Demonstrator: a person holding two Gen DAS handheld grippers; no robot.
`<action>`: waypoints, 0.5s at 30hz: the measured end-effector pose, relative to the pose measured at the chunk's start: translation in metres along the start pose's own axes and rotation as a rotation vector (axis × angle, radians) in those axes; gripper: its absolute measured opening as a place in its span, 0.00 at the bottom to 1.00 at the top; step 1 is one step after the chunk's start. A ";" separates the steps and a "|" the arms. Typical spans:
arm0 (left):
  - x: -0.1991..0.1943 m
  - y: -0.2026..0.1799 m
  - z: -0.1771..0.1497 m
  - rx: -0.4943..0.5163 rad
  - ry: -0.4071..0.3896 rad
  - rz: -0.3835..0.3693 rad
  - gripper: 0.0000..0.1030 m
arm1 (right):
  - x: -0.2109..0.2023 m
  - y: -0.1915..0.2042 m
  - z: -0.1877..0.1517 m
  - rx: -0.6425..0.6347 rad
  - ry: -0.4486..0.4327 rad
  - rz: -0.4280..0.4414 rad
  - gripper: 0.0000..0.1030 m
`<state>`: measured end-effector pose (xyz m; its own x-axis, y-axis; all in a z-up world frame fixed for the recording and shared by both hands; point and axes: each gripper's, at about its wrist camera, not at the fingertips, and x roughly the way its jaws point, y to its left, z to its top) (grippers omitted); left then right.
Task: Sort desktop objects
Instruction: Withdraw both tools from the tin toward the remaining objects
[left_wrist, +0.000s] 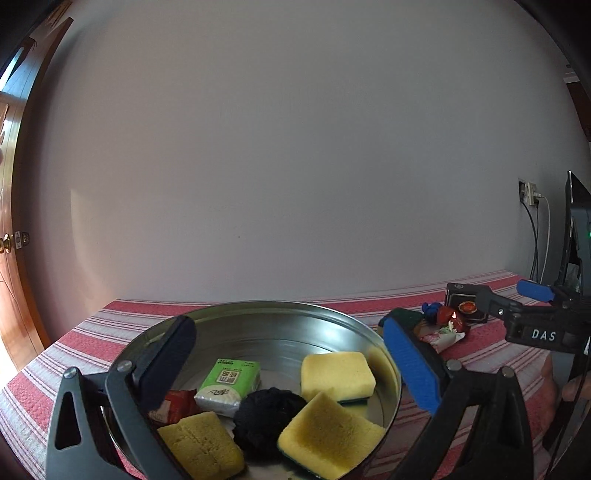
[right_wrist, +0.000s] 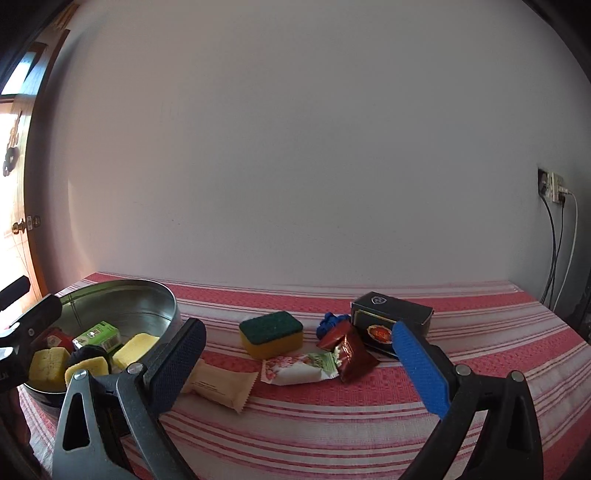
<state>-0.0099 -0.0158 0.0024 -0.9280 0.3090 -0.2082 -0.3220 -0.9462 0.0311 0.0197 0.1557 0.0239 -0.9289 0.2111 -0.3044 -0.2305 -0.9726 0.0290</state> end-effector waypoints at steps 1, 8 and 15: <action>0.000 -0.003 0.000 0.005 0.003 -0.019 1.00 | 0.005 -0.008 0.000 0.025 0.028 0.010 0.99; -0.001 -0.023 0.000 0.059 0.014 -0.156 1.00 | 0.039 -0.030 -0.008 0.086 0.212 0.117 0.96; -0.007 -0.035 0.000 0.107 0.004 -0.211 1.00 | 0.051 0.038 -0.012 -0.308 0.242 0.288 0.79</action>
<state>0.0082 0.0150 0.0033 -0.8372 0.4983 -0.2254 -0.5272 -0.8449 0.0902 -0.0329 0.1281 -0.0013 -0.8399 -0.0640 -0.5390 0.1565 -0.9794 -0.1277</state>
